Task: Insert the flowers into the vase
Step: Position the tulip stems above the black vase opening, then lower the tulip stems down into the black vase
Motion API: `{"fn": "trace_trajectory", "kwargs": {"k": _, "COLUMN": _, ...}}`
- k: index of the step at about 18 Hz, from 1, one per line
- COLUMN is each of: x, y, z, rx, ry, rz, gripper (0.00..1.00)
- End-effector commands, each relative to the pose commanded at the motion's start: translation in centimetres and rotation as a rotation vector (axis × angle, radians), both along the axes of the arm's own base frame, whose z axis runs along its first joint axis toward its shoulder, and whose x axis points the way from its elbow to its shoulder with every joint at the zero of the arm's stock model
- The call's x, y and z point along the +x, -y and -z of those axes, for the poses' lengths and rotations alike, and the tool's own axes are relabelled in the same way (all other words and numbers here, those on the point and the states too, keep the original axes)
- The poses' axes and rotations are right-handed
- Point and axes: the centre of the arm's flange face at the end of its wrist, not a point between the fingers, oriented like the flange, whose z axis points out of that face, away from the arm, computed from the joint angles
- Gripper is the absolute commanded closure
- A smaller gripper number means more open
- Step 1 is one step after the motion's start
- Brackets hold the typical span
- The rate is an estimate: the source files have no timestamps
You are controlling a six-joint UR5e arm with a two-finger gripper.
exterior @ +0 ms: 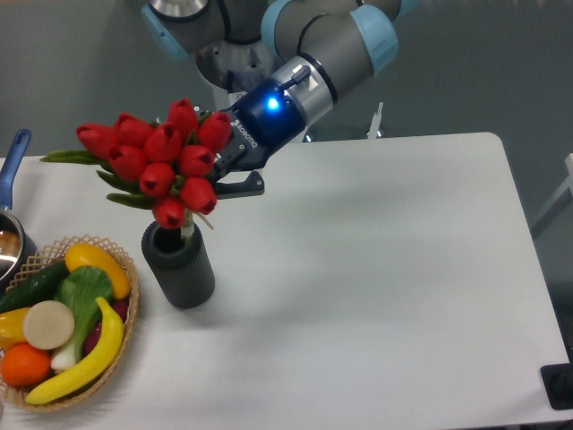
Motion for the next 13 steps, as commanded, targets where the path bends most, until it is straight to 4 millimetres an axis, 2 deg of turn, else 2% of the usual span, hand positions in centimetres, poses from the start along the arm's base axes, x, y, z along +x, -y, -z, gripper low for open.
{"fn": "trace_trajectory", "kwargs": {"k": 3, "x": 0.7, "y": -0.4, "z": 0.7, "rx": 0.003, "ry": -0.011, "rz": 0.018, "gripper": 0.95}}
{"fn": "trace_trajectory", "kwargs": {"k": 13, "x": 2.5, "y": 0.5, "z": 3.8, "rx": 0.012, "ry": -0.039, "rz": 0.041, "gripper": 0.94}}
